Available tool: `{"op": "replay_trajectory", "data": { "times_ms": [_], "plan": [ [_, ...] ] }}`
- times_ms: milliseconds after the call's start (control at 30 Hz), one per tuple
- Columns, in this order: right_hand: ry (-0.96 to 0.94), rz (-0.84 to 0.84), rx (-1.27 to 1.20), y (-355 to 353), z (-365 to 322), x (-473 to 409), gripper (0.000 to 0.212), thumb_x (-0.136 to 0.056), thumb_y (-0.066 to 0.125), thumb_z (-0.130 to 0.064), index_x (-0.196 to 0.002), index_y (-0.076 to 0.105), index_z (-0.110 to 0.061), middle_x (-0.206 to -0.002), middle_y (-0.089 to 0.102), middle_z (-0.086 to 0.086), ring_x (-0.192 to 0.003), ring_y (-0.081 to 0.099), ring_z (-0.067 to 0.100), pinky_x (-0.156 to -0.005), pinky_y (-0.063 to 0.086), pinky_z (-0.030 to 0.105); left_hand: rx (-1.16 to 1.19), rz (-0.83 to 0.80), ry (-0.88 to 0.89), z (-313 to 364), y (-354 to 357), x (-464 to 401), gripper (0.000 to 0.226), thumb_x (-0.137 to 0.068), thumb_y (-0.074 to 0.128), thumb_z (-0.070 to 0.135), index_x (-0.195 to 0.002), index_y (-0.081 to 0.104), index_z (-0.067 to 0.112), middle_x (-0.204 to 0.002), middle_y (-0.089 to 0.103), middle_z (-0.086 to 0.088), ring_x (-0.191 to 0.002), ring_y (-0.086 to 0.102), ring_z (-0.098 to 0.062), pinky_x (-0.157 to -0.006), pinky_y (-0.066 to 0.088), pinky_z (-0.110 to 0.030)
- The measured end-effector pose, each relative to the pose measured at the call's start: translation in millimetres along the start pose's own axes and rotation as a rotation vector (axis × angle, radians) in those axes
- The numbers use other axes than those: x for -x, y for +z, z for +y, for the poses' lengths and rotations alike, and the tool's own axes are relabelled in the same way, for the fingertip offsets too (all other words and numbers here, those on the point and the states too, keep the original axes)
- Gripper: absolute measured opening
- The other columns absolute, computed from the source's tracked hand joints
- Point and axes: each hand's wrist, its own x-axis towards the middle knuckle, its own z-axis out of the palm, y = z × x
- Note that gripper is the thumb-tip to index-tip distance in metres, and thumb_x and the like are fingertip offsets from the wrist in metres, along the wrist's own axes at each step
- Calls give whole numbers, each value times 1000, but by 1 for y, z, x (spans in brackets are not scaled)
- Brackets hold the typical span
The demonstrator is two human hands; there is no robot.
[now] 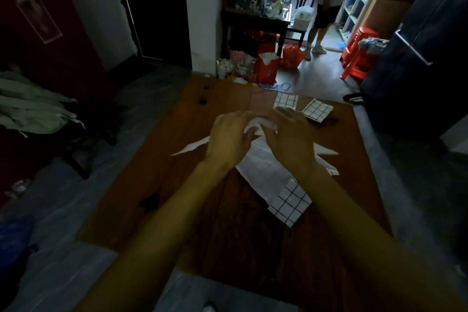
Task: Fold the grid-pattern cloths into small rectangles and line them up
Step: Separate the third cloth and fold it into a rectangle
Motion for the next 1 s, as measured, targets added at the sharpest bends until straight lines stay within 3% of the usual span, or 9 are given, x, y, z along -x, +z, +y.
{"op": "replay_trajectory", "data": {
  "times_ms": [67,167,300,433,567,667,800,900,1000],
  "plan": [
    [50,-4,-90,-10,2,15,27,-80,71,-14,-106,67,-12,-96,71,6,-87,65,24,-81,43,33,20,40,-26,11,-3,8,14,-85,60,8,-95,68,15,-87,69,1,-78,62,-14,-72,52,-38],
    [190,-120,-228,-19,11,45,38,-79,75,-17,-116,64,-11,-106,69,7,-94,63,21,-85,45,33,99,70,-129,28,-12,31,20,-85,56,-1,-95,66,14,-89,68,0,-82,62,-13,-73,54,-36],
    [311,-138,-259,-27,20,79,15,-85,68,-16,-99,72,-12,-96,72,2,-87,64,16,-76,42,17,21,41,-213,45,-23,70,24,-86,61,2,-106,65,14,-104,68,-3,-96,62,-16,-88,51,-31],
    [229,-162,-112,-34,-2,97,16,-89,62,-18,-100,71,-10,-93,71,8,-82,65,26,-78,50,36,-128,-84,-15,68,-26,103,56,-77,74,15,-129,54,8,-124,61,-11,-114,57,-24,-100,43,-39],
    [141,-253,-106,-37,-28,119,20,-92,58,-21,-108,69,-16,-104,70,5,-95,62,23,-93,41,37,-144,-91,98,84,-24,122,27,-86,64,13,-114,65,13,-102,70,-4,-90,64,-17,-84,51,-34],
    [170,-352,-138,-37,-24,140,22,-91,60,-23,-112,67,-19,-106,68,1,-100,59,21,-95,43,39,-173,-109,-21,79,-29,145,15,-92,56,11,-98,70,15,-90,70,0,-80,63,-13,-78,51,-34],
    [239,-590,12,-30,-1,172,20,-92,60,-25,-111,65,-22,-108,67,-2,-98,60,16,-93,46,35,-226,-131,-176,58,-37,186,17,-92,58,10,-104,70,12,-104,71,-2,-93,64,-15,-83,45,-24],
    [252,-647,110,-28,5,189,18,-92,60,-24,-108,67,-21,-102,69,0,-94,62,17,-94,45,35,-235,-228,-333,36,-35,214,15,-92,58,16,-100,70,18,-98,70,1,-86,63,-14,-77,51,-30],
    [252,-763,185,-27,8,198,17,-92,58,-25,-107,66,-21,-98,68,2,-93,61,19,-94,45,36,-269,-390,-435,22,-27,229,13,-90,60,18,-98,69,21,-93,68,4,-78,56,-10,-68,45,-27]
  ]
}}
